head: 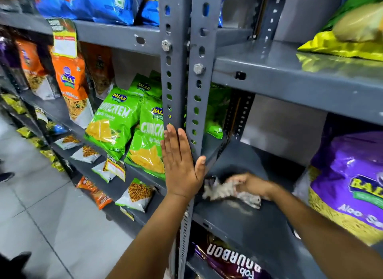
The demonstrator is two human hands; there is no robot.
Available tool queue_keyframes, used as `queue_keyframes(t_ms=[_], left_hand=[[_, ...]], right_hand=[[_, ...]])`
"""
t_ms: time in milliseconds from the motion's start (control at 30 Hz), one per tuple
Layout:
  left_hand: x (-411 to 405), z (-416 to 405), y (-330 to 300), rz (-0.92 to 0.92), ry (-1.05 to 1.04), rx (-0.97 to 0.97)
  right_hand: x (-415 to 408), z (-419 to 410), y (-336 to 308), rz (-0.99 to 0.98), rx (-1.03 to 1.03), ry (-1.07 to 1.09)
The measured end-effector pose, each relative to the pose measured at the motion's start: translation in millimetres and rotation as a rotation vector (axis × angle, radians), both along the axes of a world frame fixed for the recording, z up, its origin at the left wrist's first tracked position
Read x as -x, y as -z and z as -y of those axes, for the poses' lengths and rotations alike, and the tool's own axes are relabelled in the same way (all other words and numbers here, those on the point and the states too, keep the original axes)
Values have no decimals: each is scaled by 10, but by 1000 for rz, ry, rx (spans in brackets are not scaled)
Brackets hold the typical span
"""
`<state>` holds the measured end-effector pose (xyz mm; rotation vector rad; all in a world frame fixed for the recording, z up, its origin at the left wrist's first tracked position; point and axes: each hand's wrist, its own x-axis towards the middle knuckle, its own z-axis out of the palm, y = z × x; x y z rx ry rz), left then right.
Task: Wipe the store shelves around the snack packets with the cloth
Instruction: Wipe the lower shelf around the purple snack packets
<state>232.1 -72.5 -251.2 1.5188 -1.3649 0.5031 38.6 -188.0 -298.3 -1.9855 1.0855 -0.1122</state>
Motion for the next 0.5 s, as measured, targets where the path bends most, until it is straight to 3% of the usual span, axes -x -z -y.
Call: queue_keyframes(t_ms=[100,233,400,500], left_hand=[[-2,16,-3,13,-18,4],[0,20,11,28,-24,18],[20,-13,-38,8,-48,-10],[11,-5,-53,25,-60,-2]], right_hand=[[54,187,-152,138,45,235],[-126,-55,135,-13,219,63],[7,-540,211,-65,26,-123],[256,-703,-56,-128,-109,-183]])
